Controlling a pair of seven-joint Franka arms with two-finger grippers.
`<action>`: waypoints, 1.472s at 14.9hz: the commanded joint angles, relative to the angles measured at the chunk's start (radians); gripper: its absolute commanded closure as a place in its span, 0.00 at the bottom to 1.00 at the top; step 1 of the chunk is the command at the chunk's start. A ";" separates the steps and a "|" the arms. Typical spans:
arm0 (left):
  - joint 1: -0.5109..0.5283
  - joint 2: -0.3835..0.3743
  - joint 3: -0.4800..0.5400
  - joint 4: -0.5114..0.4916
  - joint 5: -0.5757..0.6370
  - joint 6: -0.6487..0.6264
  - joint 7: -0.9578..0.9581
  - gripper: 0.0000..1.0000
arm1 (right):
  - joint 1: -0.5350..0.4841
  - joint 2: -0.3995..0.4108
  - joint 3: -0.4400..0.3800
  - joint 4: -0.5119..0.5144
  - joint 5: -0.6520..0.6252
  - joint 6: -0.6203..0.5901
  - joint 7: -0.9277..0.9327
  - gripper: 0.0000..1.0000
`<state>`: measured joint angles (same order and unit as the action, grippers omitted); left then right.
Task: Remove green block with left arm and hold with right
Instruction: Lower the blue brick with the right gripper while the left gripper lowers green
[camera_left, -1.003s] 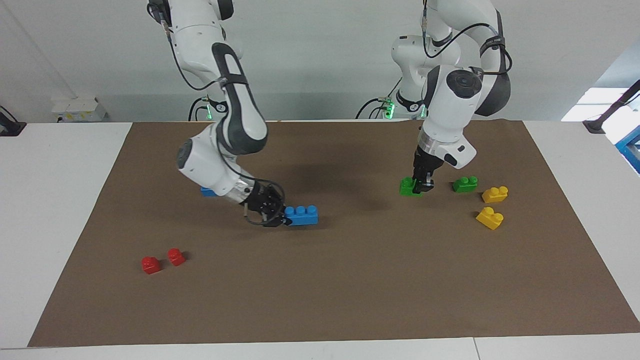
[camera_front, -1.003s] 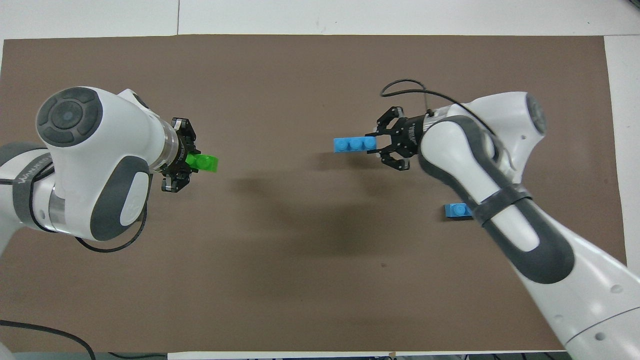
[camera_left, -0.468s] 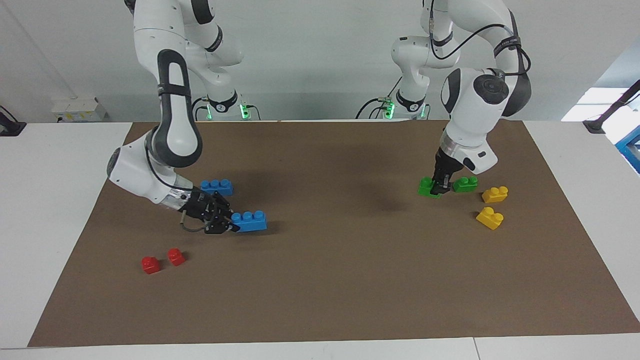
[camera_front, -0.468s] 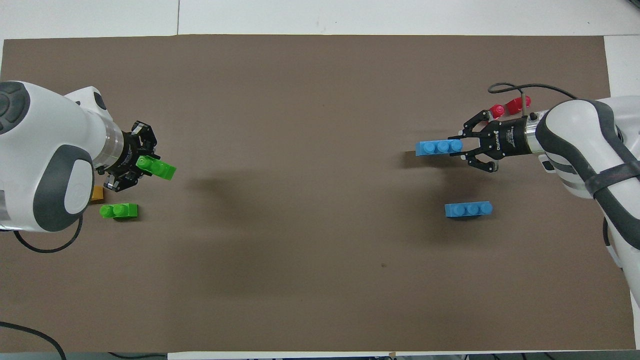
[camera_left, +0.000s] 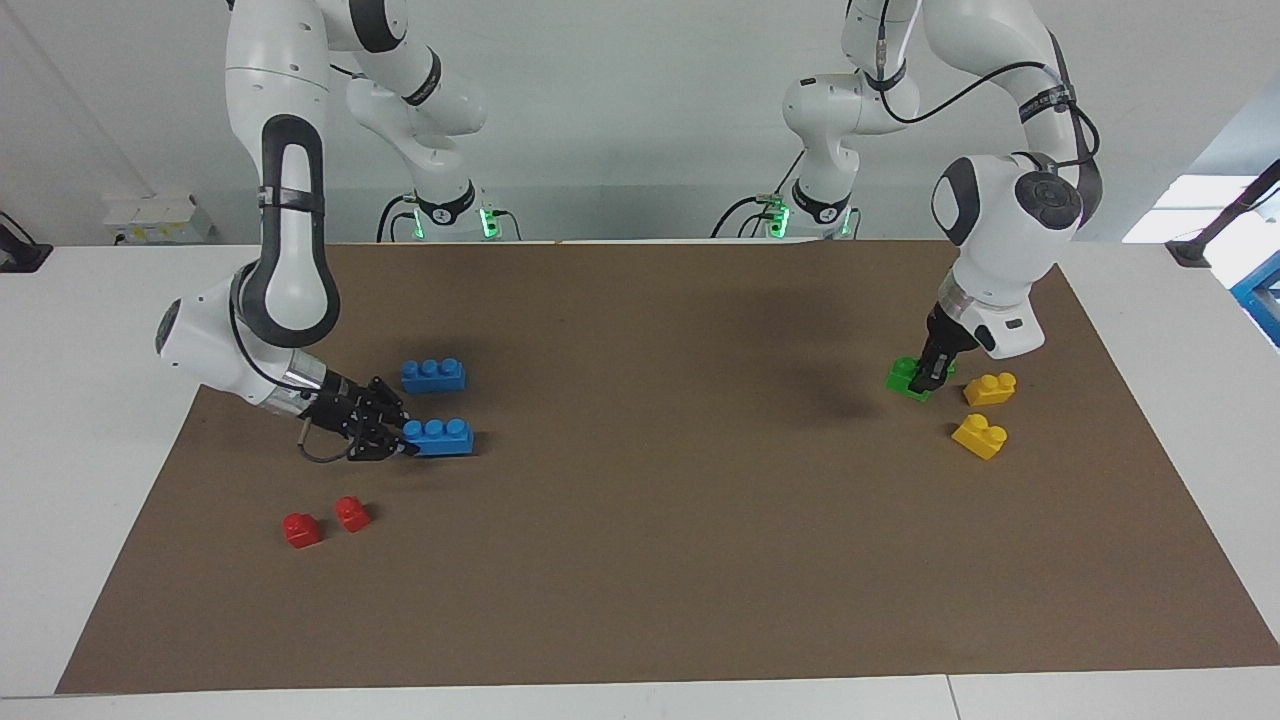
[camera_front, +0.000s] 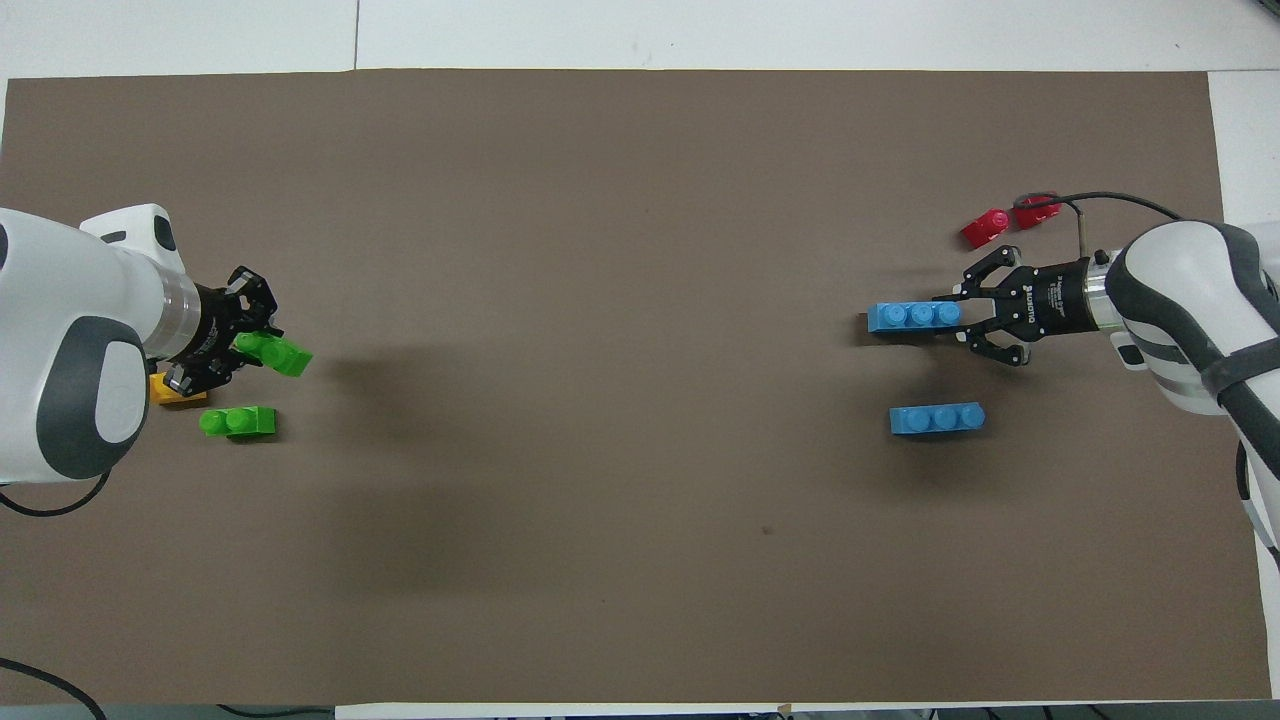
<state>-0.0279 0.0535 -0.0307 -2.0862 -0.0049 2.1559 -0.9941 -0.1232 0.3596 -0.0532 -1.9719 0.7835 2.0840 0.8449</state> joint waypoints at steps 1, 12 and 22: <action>0.011 -0.024 -0.009 -0.063 0.002 0.065 0.043 1.00 | -0.018 -0.030 0.015 -0.030 -0.026 0.005 -0.009 1.00; 0.016 0.054 -0.009 -0.103 0.002 0.205 0.144 1.00 | -0.016 -0.038 0.013 -0.071 -0.026 0.054 -0.003 0.40; 0.013 0.098 -0.009 -0.107 0.002 0.266 0.146 1.00 | -0.042 -0.120 0.006 0.017 -0.119 -0.061 0.034 0.00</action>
<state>-0.0209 0.1547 -0.0388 -2.1793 -0.0049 2.3954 -0.8665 -0.1314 0.2791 -0.0554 -1.9861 0.7330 2.0753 0.8571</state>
